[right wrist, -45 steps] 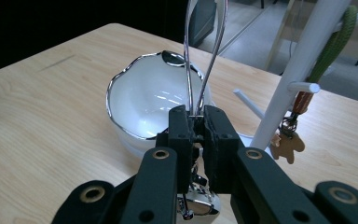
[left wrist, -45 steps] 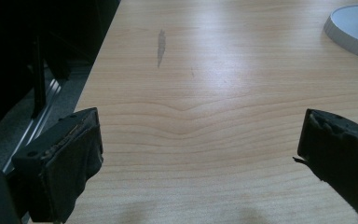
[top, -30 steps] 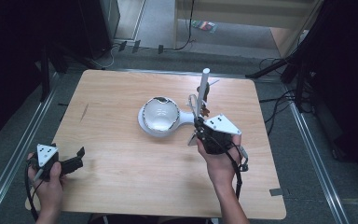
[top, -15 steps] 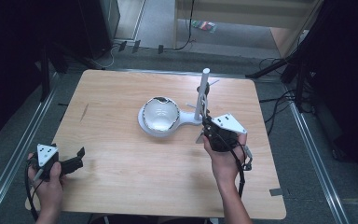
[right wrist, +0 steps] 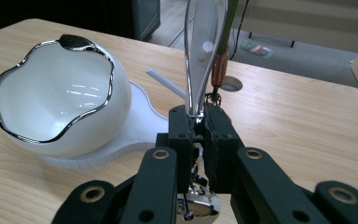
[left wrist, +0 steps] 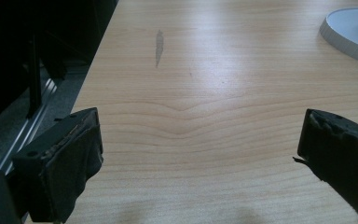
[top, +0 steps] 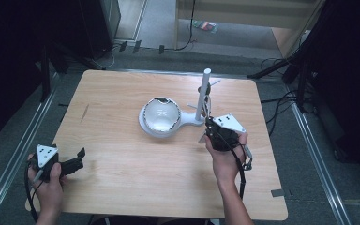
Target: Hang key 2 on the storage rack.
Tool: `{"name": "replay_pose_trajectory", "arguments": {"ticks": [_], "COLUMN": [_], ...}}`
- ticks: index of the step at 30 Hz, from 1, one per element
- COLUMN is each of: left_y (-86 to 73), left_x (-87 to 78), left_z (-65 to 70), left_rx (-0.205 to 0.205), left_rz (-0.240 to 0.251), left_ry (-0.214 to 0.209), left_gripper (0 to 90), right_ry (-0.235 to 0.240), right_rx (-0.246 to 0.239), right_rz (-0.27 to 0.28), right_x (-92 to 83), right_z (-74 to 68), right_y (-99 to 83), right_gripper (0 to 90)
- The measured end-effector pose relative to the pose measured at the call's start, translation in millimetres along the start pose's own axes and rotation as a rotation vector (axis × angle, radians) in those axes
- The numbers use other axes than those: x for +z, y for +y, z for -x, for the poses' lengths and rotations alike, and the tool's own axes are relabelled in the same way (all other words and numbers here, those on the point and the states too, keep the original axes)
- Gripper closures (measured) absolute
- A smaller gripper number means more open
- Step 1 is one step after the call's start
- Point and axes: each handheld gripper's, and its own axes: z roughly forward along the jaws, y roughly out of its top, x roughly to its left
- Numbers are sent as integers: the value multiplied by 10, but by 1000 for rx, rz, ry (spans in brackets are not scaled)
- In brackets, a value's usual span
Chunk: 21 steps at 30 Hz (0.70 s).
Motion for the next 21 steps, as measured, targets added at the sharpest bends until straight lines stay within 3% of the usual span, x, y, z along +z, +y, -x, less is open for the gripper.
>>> {"name": "replay_pose_trajectory", "arguments": {"ticks": [21], "left_y": [-1], "left_x": [1], "left_z": [4], "left_rx": [6], "left_rz": [1], "left_ry": [2], "left_gripper": [2], "right_ry": [4], "right_rx": [5], "right_rz": [-65], "right_x": [278], "right_z": [10], "right_y": [-133], "right_gripper": [835]}}
